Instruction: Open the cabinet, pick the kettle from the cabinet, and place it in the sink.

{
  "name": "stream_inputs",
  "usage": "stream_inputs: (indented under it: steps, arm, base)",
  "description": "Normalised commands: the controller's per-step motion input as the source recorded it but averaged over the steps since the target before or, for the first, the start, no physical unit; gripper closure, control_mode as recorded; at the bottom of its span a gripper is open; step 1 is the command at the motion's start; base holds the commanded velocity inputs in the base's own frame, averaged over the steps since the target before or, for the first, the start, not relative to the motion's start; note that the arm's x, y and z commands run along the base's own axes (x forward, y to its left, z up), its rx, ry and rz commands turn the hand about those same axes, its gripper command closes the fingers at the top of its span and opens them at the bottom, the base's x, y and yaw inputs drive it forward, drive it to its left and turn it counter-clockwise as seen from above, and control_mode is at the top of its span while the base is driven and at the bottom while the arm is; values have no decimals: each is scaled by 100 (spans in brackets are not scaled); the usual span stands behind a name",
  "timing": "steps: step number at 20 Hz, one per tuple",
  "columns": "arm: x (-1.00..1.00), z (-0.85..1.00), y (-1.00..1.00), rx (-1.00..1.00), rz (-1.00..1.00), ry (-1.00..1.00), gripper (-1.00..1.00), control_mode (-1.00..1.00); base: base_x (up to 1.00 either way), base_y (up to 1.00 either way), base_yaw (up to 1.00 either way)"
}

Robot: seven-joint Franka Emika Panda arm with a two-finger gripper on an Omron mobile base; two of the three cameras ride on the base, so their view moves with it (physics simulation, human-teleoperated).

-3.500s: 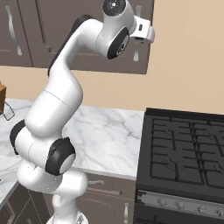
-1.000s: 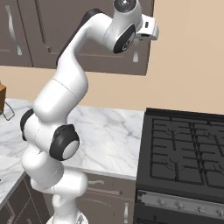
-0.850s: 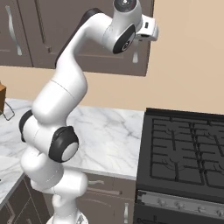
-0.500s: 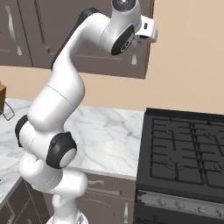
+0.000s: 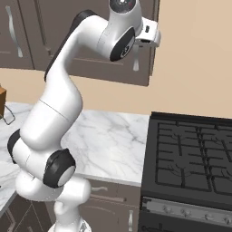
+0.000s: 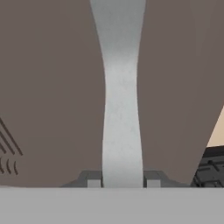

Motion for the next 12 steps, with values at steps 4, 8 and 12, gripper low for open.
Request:
stream_inputs:
  steps: [4, 8, 12]
  arm:
    - [-35, -3, 25, 0, 0, 0, 100, -100]
    - [-37, -2, 24, 0, 0, 0, 100, -100]
    - [-39, -1, 24, 0, 0, 0, 100, -100]
  base:
    - [0, 0, 0]
    - [0, 0, 0]
    - [0, 0, 0]
